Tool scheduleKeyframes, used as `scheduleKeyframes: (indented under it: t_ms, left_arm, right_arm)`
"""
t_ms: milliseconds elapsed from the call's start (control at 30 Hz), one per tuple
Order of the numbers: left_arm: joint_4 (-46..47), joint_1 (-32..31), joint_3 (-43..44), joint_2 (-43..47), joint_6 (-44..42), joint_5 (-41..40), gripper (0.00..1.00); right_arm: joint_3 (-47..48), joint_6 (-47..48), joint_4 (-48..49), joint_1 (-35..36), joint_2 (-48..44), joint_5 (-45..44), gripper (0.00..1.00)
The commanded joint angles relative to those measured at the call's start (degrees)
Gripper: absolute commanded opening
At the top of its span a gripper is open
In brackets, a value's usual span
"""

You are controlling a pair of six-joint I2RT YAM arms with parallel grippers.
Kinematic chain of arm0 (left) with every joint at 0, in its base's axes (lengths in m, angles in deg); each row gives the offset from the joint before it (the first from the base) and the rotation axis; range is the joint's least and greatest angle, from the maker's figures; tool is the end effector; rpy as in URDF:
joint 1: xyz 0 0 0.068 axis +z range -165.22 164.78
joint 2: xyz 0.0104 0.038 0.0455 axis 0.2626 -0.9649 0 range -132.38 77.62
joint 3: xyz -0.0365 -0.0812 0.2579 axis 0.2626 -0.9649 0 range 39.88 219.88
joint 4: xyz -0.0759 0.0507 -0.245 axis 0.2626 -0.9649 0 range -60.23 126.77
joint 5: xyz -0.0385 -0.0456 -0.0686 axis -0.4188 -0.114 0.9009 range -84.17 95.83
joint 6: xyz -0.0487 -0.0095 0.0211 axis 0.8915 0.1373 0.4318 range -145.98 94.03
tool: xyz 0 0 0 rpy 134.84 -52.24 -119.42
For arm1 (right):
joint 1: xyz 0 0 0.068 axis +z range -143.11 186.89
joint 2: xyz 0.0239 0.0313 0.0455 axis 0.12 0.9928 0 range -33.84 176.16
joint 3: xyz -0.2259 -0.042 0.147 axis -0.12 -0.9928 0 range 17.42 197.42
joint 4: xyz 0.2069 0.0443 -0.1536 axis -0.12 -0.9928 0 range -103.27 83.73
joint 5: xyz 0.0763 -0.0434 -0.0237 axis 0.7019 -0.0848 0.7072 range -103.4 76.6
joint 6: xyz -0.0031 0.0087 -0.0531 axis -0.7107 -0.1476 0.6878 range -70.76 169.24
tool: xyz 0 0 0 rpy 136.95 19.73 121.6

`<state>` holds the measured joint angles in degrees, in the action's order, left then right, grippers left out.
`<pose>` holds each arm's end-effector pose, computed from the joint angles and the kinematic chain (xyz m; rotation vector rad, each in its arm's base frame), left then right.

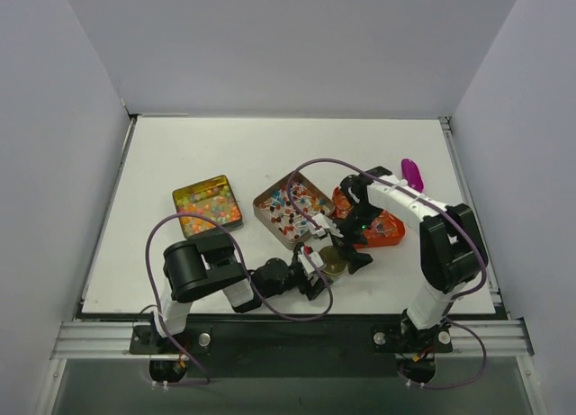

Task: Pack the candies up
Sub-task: Screw the bottle lid onto the packing bottle.

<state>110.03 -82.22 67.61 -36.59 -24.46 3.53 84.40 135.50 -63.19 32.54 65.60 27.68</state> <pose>0.1226 -0.2847 0.0884 0.9901 1.5952 -0.8059 0.2633 0.1524 0.1921 -2.1939 1.4757 0.8482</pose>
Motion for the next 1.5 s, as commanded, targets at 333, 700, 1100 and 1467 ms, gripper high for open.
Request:
scheduleKeyframes:
  t_ms: [333,700,1100,1467]
  left_arm:
    - [-17.9,-0.1,-3.1,-2.7,4.0,0.9,0.00]
    - [-18.6,-1.2,-2.9,-2.6,3.5,1.3,0.00]
    - [-19.1,-1.2,-2.6,-2.7,3.6,1.2,0.00]
    - [-19.0,-0.6,-2.9,-2.6,4.4,1.1,0.00]
  right_arm:
    - [-10.0,-6.7,-2.7,0.3,-13.5,-8.3,1.00]
    - [-0.6,-7.2,0.8,-5.4,-10.1,-9.4,1.00]
    - [4.1,-1.6,-0.6,3.1,-4.0,3.4,1.00]
    - [1.8,-1.8,-1.3,4.1,-2.0,1.3,1.00]
